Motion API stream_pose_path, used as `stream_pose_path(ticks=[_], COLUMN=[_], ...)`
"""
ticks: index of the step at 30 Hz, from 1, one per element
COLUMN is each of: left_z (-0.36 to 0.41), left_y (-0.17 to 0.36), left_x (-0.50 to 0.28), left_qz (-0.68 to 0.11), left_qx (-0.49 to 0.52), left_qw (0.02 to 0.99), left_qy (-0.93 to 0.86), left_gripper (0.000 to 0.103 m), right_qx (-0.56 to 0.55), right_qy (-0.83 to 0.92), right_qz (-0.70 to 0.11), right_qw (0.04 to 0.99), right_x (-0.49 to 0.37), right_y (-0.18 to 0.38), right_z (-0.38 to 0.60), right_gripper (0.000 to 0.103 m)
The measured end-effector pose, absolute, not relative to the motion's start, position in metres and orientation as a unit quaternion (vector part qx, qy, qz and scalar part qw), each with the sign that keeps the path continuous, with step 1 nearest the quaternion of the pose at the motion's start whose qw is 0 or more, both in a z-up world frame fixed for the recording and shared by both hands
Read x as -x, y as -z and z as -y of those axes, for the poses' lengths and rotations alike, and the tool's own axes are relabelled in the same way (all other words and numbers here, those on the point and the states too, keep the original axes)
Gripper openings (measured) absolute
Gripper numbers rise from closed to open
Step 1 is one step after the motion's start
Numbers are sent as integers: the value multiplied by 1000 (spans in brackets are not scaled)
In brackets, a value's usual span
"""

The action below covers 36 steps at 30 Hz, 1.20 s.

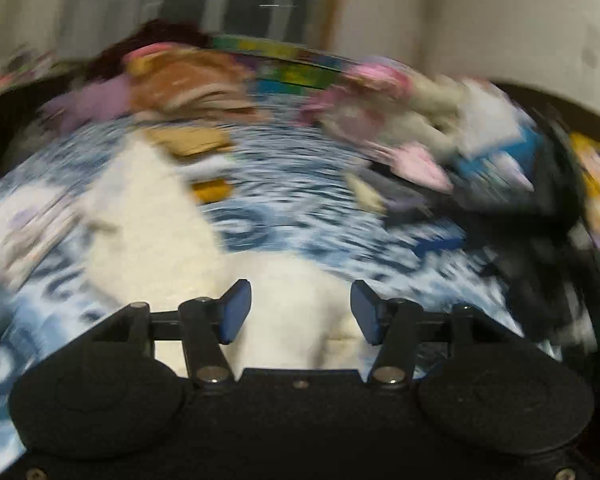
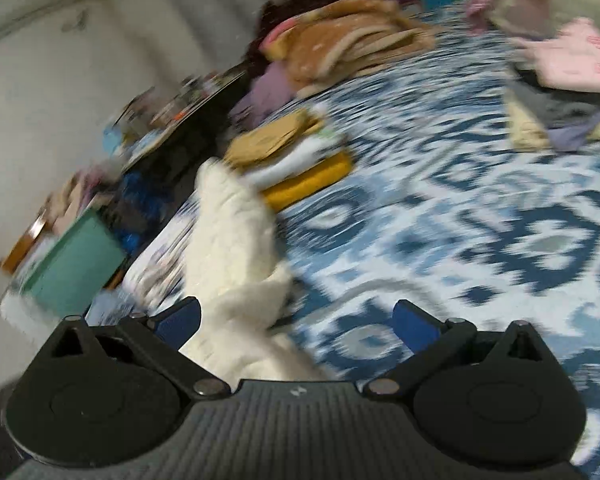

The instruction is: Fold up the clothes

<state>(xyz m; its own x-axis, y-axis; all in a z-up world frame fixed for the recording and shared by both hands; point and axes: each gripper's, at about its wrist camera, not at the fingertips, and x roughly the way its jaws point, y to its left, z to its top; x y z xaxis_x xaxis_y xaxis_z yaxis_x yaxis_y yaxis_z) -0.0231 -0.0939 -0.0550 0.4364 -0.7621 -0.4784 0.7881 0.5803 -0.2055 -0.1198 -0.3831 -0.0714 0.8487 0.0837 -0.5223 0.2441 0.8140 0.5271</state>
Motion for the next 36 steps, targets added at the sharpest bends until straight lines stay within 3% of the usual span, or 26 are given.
stream_pose_path(ticks=[6,9,12,13,14,16,18,19,27,36], left_z=[57,54,56,58,61,66,70,72,113,229], left_y=[75,88,106,112,115,121,119,113,57,17], left_x=[-21,-32,-45,-48,-49,-50,-46,-41,13,93], left_qz=[-341,-373,-406,-416,-421,-429,-422,-411,-349,-328], left_qx=[46,57,71,77,81,89,93,92,99,71], left_qw=[869,865,853,847,843,834,833,836,813,735], left_qy=[357,331,321,322,326,335,345,352,455,590], left_gripper=[55,62,62,61,51,21,17,16,14,14], right_qx=[-206,-171,-162,-161,-161,-169,-183,-197,-264,-299], right_qy=[-8,-8,-15,-18,-21,-29,-41,-42,0,135], right_qz=[-308,-318,-320,-320,-319,-327,-325,-315,-260,-238], right_qw=[929,933,933,934,934,929,927,927,929,914], right_x=[82,73,70,69,69,68,71,75,136,241], right_y=[78,82,88,90,92,98,101,99,70,64], right_z=[318,300,290,289,287,289,292,297,375,471], right_gripper=[98,98,97,89,83,52,27,25,22,23])
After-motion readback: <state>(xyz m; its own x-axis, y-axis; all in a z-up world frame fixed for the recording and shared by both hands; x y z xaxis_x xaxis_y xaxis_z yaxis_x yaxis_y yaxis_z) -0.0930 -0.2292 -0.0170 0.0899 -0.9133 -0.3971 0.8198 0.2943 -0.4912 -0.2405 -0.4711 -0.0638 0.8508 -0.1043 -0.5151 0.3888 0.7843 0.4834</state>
